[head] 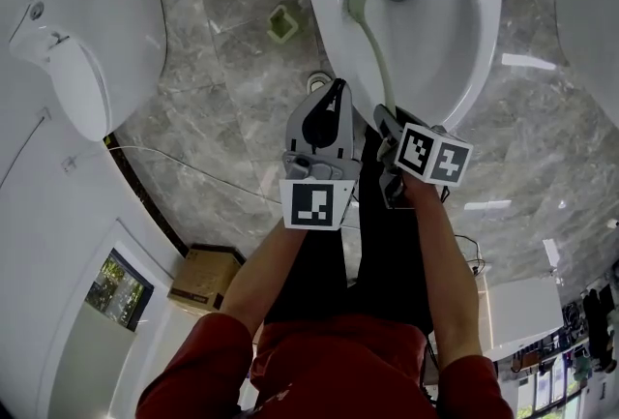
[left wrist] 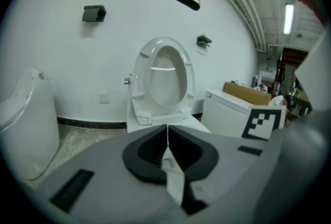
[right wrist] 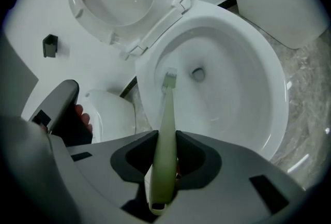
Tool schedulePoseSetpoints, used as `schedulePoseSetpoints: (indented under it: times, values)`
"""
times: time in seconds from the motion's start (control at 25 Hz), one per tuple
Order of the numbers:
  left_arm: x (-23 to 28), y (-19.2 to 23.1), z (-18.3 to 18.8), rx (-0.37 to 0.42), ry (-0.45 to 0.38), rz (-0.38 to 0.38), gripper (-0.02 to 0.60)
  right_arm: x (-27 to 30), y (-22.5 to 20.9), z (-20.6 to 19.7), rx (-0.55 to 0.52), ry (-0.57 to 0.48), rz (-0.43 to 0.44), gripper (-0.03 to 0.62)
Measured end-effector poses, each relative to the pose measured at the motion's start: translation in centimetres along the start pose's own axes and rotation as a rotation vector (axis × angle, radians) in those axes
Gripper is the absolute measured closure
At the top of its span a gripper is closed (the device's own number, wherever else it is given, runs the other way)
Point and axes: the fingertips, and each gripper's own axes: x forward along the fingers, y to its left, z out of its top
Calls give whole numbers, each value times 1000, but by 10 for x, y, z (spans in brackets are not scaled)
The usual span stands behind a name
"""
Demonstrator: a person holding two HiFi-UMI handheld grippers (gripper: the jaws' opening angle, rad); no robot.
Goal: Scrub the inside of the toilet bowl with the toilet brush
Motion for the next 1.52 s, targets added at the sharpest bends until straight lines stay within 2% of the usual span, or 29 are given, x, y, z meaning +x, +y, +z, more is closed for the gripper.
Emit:
schedulePoseSetpoints:
  times: [0.12,0.28,0.4,0.52,0.64,0.72,0.84,1.0,1.12,1.24,1.32,1.44,1.52]
  values:
    - [0,4,0,3,4,7,584,11,-12,26,6,-42,-53,491]
    - [1,6,0,8,3,7,584,16,-45,75,26,-85,-174,488]
    - [1,4,0,10,1,3,584,0,-70,87,-25,-91,-247,491]
    - [1,0,0,-1,-1,0,584,-30,-84,79,-169,-73,-321,491]
    - [2,-1,-1,-9,5,-2,584,-64,-84,61,-449,-39,-443,491]
    - [3,-1,-1,-14,1,-2,584,-76,-81,46,-585,-11,-498,491]
    - [3,-1,0,-14,-3,0,584,-67,-82,34,-674,4,-514,491]
    - [2,-1,-1,-1,2,-4,584,-29,-79,60,-714,-2,-527,491]
    - [-1,0,-2,-5,3,0,584,-6,-69,86,-674,-4,-505,491]
    - [-4,0,-5,-9,7,2,584,-14,-54,89,-522,-6,-439,490]
    - [-6,-1,-6,-15,10,1,584,-26,-49,71,-397,-1,-376,489]
    - [-6,-2,-6,-5,3,-4,584,-38,-42,18,-165,54,-228,491]
    - [-5,-3,-6,-8,9,-4,584,-37,-39,-10,-71,81,-163,493]
